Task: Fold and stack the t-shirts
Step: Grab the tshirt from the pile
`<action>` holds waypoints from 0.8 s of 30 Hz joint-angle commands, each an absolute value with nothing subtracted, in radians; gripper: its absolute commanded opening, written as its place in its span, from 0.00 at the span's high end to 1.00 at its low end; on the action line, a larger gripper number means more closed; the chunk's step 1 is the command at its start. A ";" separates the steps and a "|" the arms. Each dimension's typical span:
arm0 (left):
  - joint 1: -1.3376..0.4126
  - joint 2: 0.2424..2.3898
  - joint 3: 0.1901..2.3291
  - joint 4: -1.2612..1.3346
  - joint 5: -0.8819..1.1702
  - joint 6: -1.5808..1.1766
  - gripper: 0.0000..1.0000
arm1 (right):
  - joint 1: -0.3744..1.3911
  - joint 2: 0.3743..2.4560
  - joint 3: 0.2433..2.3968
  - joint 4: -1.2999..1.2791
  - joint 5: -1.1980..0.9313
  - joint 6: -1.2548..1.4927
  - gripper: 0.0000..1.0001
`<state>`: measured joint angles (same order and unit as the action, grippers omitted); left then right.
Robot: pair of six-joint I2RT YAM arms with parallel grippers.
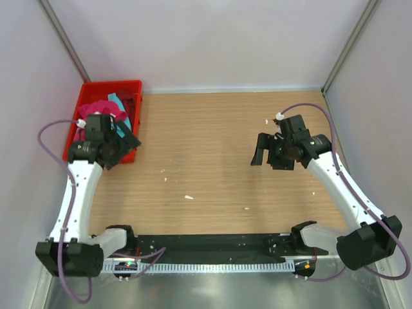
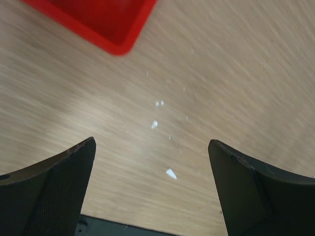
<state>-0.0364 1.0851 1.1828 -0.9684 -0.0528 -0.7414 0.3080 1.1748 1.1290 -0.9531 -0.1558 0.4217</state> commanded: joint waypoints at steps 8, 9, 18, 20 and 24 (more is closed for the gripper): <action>0.301 1.552 1.463 -0.658 -0.103 -0.462 0.24 | 0.359 1.270 1.246 -0.966 -0.230 0.341 0.09; 0.302 1.589 1.486 -0.649 -0.126 -0.448 0.18 | 0.362 1.279 1.243 -0.960 -0.236 0.339 0.09; 0.301 1.954 1.704 -0.676 -0.230 -0.367 0.14 | 0.360 1.319 1.236 -0.942 -0.235 0.314 0.10; 0.301 1.996 1.755 -0.695 -0.233 -0.362 0.27 | 0.362 1.327 1.235 -0.936 -0.233 0.314 0.10; 0.302 2.054 1.795 -0.738 -0.262 -0.380 0.65 | 0.360 1.330 1.238 -0.913 -0.236 0.328 0.10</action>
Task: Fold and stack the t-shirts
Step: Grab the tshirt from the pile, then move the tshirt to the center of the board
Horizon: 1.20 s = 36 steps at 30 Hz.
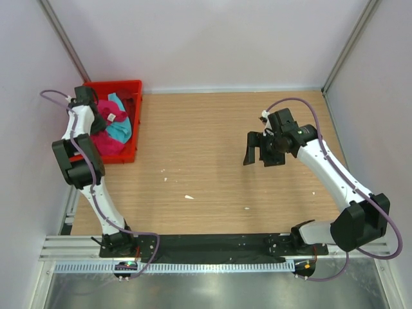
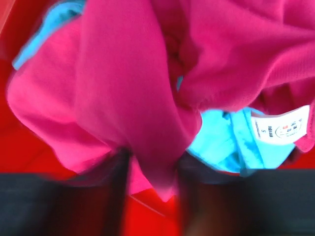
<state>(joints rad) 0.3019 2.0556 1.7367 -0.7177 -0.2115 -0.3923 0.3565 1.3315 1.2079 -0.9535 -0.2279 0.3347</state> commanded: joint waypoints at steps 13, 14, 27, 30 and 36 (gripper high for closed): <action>0.010 1.625 2.106 -0.836 -0.114 -0.606 1.00 | 0.362 1.367 1.301 -0.930 -0.244 0.354 0.11; -0.042 1.590 2.182 -0.845 -0.104 -0.609 1.00 | 0.364 1.367 1.302 -0.930 -0.245 0.357 0.11; -0.341 0.836 1.441 -1.066 -0.064 -0.739 0.03 | 0.373 1.293 1.284 -0.934 -0.244 0.380 0.11; -0.341 0.705 1.258 -1.147 -0.069 -0.741 0.00 | 0.371 1.278 1.237 -0.928 -0.250 0.387 0.10; -0.341 0.692 0.999 -0.992 0.089 -0.778 0.01 | 0.373 1.350 1.180 -0.920 -0.212 0.397 0.11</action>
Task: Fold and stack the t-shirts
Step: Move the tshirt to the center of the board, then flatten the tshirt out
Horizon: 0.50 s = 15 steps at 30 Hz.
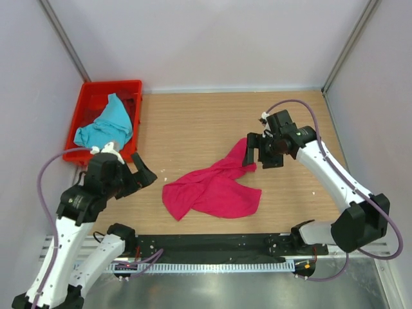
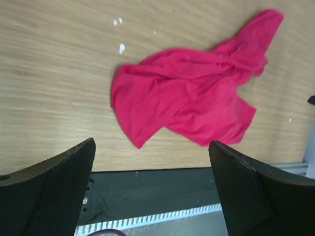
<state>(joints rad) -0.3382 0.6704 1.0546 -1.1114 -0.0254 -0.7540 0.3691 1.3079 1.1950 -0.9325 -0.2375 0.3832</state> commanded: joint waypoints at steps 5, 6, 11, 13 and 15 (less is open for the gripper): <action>-0.365 0.976 0.850 -0.752 0.233 -0.747 0.10 | 0.374 1.494 1.195 -0.830 -0.205 0.419 0.28; -0.383 1.026 0.848 -0.700 0.210 -0.732 0.12 | 0.371 1.523 1.200 -0.812 -0.210 0.426 0.30; -0.513 1.304 0.929 -0.710 0.178 -0.715 0.19 | 0.327 1.716 1.236 -0.735 -0.186 0.416 0.20; -0.580 1.307 0.939 -0.724 0.067 -0.735 0.09 | 0.327 1.759 1.271 -0.744 -0.157 0.385 0.18; -0.630 1.295 0.933 -0.726 0.028 -0.777 0.07 | 0.327 1.815 1.321 -0.744 -0.134 0.351 0.18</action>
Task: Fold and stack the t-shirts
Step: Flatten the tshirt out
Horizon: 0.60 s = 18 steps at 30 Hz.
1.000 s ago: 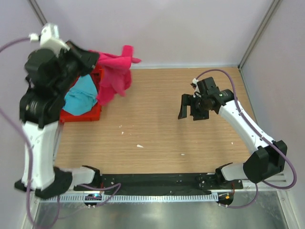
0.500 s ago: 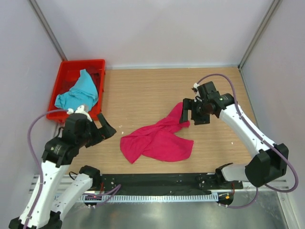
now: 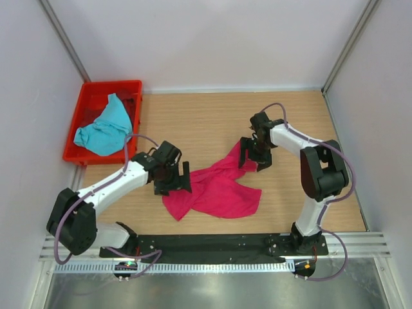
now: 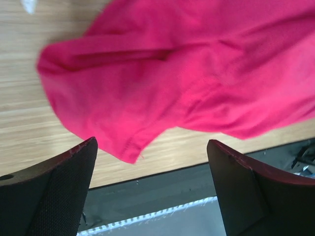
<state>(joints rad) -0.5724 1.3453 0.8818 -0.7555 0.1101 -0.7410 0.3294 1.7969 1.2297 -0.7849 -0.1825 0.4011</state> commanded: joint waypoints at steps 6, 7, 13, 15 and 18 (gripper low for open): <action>-0.629 1.293 0.873 -0.802 -0.049 -0.841 0.06 | 0.327 1.922 1.371 -0.697 -0.175 0.319 0.25; -0.629 1.283 0.862 -0.801 -0.055 -0.841 0.04 | 0.327 1.925 1.368 -0.675 -0.184 0.319 0.31; -0.609 1.319 0.778 -0.672 0.021 -0.844 0.08 | 0.327 1.907 1.365 -0.676 -0.184 0.337 0.92; -0.603 1.390 0.799 -0.654 0.037 -0.825 0.21 | 0.327 1.881 1.362 -0.698 -0.154 0.350 0.99; -0.600 1.485 0.836 -0.637 0.041 -0.778 0.36 | 0.327 1.784 1.347 -0.744 -0.104 0.385 0.99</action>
<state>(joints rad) -0.6067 1.4189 0.7902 -0.7063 0.0231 -0.8227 0.3244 1.9175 1.3418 -0.7151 -0.1654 0.3519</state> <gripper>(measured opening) 0.688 0.051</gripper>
